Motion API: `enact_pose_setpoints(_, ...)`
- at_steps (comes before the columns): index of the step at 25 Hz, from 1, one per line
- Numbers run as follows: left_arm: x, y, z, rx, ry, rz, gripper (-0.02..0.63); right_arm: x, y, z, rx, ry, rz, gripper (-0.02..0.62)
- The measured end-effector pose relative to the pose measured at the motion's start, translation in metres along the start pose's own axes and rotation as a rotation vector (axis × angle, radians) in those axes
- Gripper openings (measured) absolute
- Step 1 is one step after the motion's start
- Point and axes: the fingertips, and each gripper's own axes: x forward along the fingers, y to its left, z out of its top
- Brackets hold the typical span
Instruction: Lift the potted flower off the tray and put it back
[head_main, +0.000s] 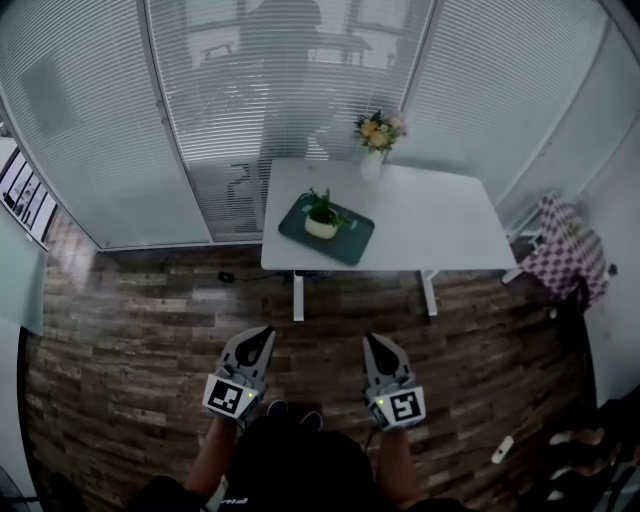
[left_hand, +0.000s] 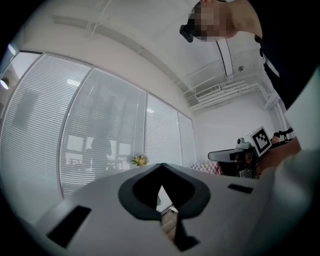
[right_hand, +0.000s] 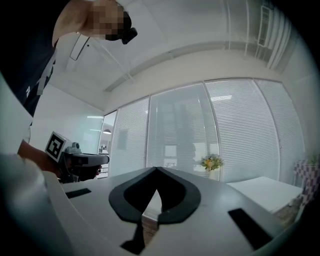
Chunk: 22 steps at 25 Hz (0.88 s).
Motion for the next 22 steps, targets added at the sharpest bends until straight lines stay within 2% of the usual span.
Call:
enact_pose_setpoints(9, -0.002, -0.014, -0.011, 0.0, 0.01, 0.024, 0.006, -0.011, -0.014, -0.008, 0.036, -0.007, -0.016, 0.005)
enact_pose_setpoints(13, -0.002, -0.008, -0.006, 0.014, 0.005, 0.044, 0.008, -0.005, -0.015, -0.003, -0.003, -0.041, 0.005, 0.005)
enact_pose_setpoints(15, 0.003, -0.004, -0.004, 0.022, -0.001, 0.053, 0.013, 0.0, -0.016, -0.003, -0.003, -0.046, 0.005, 0.006)
enact_pose_setpoints(16, 0.006, -0.002, -0.004, 0.025, -0.006, 0.055, 0.037, 0.003, -0.018, -0.002, 0.005, -0.052, 0.007, 0.008)
enact_pose_setpoints(17, 0.011, 0.0, -0.004, 0.03, -0.01, 0.055, 0.098, 0.006, -0.02, -0.002, 0.015, -0.059, 0.011, 0.068)
enact_pose_setpoints(18, 0.015, 0.002, -0.005, 0.033, -0.012, 0.055, 0.173, 0.008, -0.023, -0.003, 0.025, -0.065, 0.017, 0.187)
enact_pose_setpoints(19, 0.02, 0.005, -0.006, 0.035, -0.012, 0.057, 0.215, 0.012, -0.025, -0.004, 0.029, -0.066, 0.021, 0.245)
enact_pose_setpoints(22, 0.036, 0.016, -0.007, 0.03, -0.024, 0.055, 0.246, 0.025, -0.035, -0.005, 0.008, -0.065, 0.017, 0.277)
